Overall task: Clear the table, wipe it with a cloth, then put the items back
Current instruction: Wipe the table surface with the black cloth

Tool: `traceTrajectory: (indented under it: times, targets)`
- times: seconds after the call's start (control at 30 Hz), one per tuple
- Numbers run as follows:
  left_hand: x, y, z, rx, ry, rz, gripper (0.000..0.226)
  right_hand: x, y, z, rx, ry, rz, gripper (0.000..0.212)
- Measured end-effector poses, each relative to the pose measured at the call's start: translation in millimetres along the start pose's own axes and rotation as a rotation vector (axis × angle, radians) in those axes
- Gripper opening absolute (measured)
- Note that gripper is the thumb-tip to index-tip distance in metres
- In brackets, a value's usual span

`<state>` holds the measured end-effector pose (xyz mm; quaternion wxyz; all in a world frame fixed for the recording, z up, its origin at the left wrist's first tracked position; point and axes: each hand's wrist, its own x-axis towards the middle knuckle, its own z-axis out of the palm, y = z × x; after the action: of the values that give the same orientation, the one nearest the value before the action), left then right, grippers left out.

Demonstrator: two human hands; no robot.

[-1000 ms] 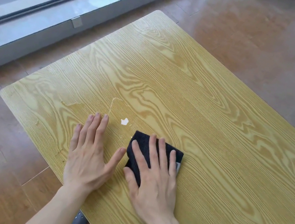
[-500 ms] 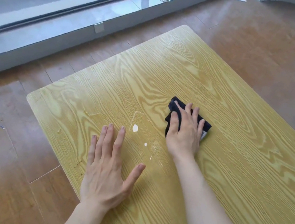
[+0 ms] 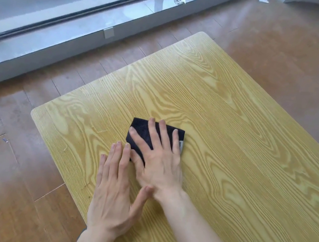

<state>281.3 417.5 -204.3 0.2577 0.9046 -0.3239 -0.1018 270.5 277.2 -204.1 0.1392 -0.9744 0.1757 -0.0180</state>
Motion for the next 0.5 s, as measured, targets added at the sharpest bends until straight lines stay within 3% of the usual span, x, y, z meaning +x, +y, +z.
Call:
traceTrajectory:
  times: [0.5]
  targets:
    - [-2,5,-3,0.008,0.022,-0.013,0.089,-119,-7,-3,0.006,-0.061,0.076,0.052]
